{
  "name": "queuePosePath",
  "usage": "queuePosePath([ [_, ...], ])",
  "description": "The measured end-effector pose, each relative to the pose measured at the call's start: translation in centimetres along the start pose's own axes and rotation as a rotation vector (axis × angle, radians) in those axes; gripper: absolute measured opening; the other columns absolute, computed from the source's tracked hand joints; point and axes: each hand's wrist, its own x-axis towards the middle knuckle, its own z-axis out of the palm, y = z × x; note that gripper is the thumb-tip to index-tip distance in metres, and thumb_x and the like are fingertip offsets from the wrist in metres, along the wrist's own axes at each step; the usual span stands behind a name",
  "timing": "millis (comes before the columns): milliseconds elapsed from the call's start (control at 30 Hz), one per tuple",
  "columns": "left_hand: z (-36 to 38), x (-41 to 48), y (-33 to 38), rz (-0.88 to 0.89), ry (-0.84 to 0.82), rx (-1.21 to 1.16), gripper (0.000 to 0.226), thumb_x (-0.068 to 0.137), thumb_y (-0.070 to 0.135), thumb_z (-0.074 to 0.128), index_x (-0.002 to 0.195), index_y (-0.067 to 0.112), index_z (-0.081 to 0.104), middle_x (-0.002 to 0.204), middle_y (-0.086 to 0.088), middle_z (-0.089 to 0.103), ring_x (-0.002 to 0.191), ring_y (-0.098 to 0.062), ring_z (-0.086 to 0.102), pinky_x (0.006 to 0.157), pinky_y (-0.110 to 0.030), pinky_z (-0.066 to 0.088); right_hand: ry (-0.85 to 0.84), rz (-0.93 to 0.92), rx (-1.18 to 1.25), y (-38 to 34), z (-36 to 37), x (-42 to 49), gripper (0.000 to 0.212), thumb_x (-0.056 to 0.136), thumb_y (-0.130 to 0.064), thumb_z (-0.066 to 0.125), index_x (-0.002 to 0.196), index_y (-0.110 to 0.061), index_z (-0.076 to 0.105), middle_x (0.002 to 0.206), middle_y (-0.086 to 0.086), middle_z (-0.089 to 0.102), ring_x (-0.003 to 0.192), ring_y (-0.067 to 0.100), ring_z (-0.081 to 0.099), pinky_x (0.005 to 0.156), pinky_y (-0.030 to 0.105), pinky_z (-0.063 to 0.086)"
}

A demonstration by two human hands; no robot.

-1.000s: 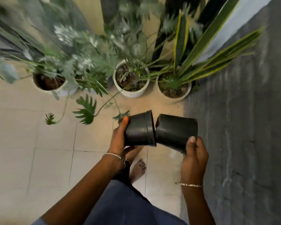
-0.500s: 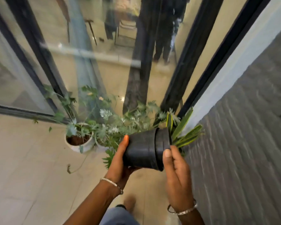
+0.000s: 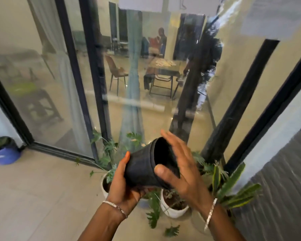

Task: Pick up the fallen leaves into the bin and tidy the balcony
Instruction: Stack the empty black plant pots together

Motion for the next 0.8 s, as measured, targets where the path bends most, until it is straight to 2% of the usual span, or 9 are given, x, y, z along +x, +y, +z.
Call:
queuePosePath([
  [100, -2.2, -1.0, 4.8, -0.002, -0.017, 0.028, 0.056, 0.091, 0.052, 0.052, 0.128, 0.012, 0.065, 0.128, -0.018, 0.063, 0.120, -0.037, 0.057, 0.089, -0.048, 0.052, -0.066, -0.048, -0.022, -2.5, 4.3, 3.1, 0.081, 0.077, -0.070, 0.054, 0.149, -0.053, 0.020, 0.159, -0.020, 0.014, 0.148, 0.005, 0.009, 0.118, 0.048, 0.022],
  [233, -5.9, -2.9, 10.0, 0.114, 0.064, 0.085, 0.058, 0.089, 0.055, 0.051, 0.126, 0.013, 0.066, 0.124, -0.020, 0.065, 0.117, -0.039, 0.058, 0.098, -0.054, 0.043, -0.024, -0.101, 0.061, -5.7, 10.9, 6.1, 0.075, 0.078, -0.069, 0.049, 0.147, -0.050, 0.028, 0.155, -0.018, 0.023, 0.145, 0.008, 0.020, 0.114, 0.045, 0.029],
  [333, -7.9, -4.2, 12.8, 0.259, 0.132, 0.073, 0.059, 0.090, 0.054, 0.050, 0.128, 0.011, 0.063, 0.122, -0.019, 0.066, 0.117, -0.037, 0.061, 0.102, -0.052, 0.042, 0.010, -0.137, 0.168, -7.5, 15.3, 7.5, 0.072, 0.078, -0.061, 0.051, 0.146, -0.044, 0.035, 0.153, -0.012, 0.031, 0.143, 0.014, 0.028, 0.111, 0.045, 0.033],
  [467, -10.6, -5.8, 15.9, 0.338, 0.213, 0.020, 0.056, 0.092, 0.052, 0.047, 0.125, 0.011, 0.064, 0.120, -0.019, 0.068, 0.110, -0.034, 0.065, 0.100, -0.052, 0.044, -0.028, -0.172, 0.245, -9.5, 19.8, 9.5, 0.069, 0.079, -0.058, 0.052, 0.145, -0.041, 0.039, 0.152, -0.011, 0.035, 0.143, 0.015, 0.029, 0.112, 0.042, 0.031],
  [567, -13.2, -6.0, 17.4, 0.347, 0.303, -0.021, 0.054, 0.090, 0.053, 0.049, 0.122, 0.013, 0.066, 0.118, -0.019, 0.069, 0.107, -0.036, 0.066, 0.102, -0.059, 0.043, -0.110, -0.140, 0.287, -9.6, 23.4, 10.6, 0.068, 0.080, -0.059, 0.053, 0.145, -0.043, 0.038, 0.152, -0.014, 0.033, 0.143, 0.013, 0.028, 0.113, 0.042, 0.030],
  [600, -13.9, -6.0, 17.8, 0.345, 0.357, -0.004, 0.053, 0.089, 0.054, 0.051, 0.120, 0.014, 0.067, 0.116, -0.017, 0.070, 0.103, -0.035, 0.068, 0.095, -0.058, 0.049, -0.135, -0.127, 0.316, -9.3, 24.6, 10.9, 0.067, 0.082, -0.058, 0.053, 0.145, -0.042, 0.039, 0.152, -0.014, 0.034, 0.143, 0.013, 0.029, 0.113, 0.043, 0.030],
  [667, -15.8, -5.5, 18.5, 0.328, 0.491, 0.026, 0.049, 0.084, 0.057, 0.057, 0.113, 0.020, 0.068, 0.107, -0.012, 0.074, 0.095, -0.031, 0.070, 0.077, -0.048, 0.057, -0.193, -0.086, 0.376, -8.1, 27.3, 11.7, 0.063, 0.086, -0.055, 0.051, 0.145, -0.040, 0.039, 0.150, -0.015, 0.036, 0.143, 0.013, 0.031, 0.113, 0.043, 0.030],
  [700, -17.0, -5.0, 18.8, 0.310, 0.547, 0.018, 0.047, 0.081, 0.058, 0.060, 0.110, 0.022, 0.068, 0.104, -0.011, 0.074, 0.096, -0.031, 0.069, 0.076, -0.046, 0.057, -0.225, -0.058, 0.392, -7.5, 28.6, 12.2, 0.059, 0.088, -0.054, 0.049, 0.145, -0.039, 0.040, 0.149, -0.017, 0.038, 0.142, 0.013, 0.032, 0.113, 0.041, 0.030],
  [800, -19.9, -3.9, 19.7, 0.260, 0.642, -0.050, 0.040, 0.077, 0.056, 0.067, 0.103, 0.026, 0.067, 0.106, -0.009, 0.073, 0.102, -0.035, 0.064, 0.092, -0.054, 0.052, -0.291, 0.075, 0.473, -5.7, 31.9, 13.5, 0.045, 0.097, -0.050, 0.041, 0.141, -0.039, 0.046, 0.143, -0.022, 0.045, 0.137, 0.004, 0.037, 0.111, 0.030, 0.031],
])
